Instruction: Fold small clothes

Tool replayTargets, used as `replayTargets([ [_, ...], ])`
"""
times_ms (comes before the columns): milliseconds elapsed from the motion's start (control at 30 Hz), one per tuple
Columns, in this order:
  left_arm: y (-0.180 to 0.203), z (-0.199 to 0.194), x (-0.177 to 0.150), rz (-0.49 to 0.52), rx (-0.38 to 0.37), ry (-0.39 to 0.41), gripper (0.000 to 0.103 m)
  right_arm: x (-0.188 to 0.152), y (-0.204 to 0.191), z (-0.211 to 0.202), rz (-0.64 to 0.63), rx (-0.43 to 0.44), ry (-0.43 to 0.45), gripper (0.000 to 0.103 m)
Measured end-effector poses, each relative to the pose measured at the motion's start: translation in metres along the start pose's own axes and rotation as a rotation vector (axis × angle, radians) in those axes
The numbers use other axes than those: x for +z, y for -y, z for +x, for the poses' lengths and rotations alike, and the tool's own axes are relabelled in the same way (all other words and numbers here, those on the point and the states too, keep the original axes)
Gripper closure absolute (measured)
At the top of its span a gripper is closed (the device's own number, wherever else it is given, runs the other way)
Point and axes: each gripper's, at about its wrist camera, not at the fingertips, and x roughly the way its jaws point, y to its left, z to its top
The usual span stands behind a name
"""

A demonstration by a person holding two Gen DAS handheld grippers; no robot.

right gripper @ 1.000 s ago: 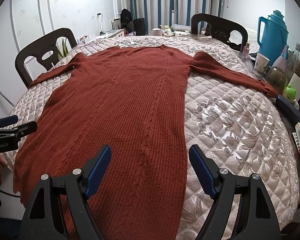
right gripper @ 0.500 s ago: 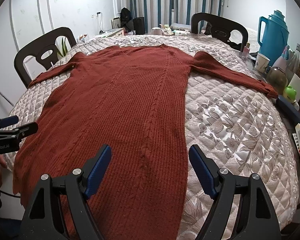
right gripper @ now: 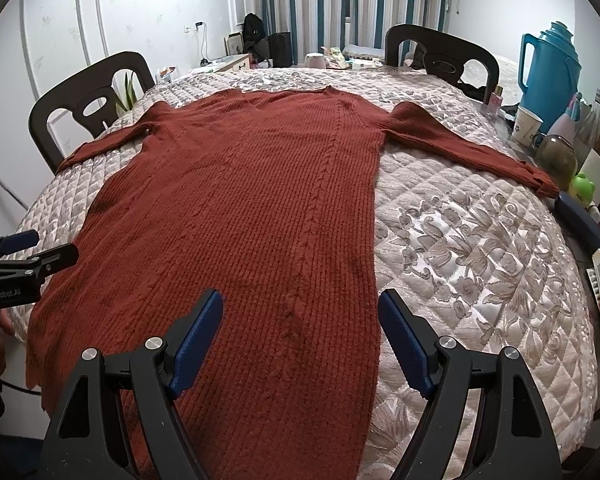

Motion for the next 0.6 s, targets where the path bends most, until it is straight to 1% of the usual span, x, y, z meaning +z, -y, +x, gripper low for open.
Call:
replayTargets([
  [267,-0.003,0.003,0.001,-0.025,-0.015,-0.012,0.001,0.0,0.0,0.0,0.0,-0.001,0.0,0.023],
  [600,-0.019,0.012,0.008,-0.089,-0.048,-0.024,0.001,0.007,-0.005,0.006,-0.015,0.013,0.006,0.023],
])
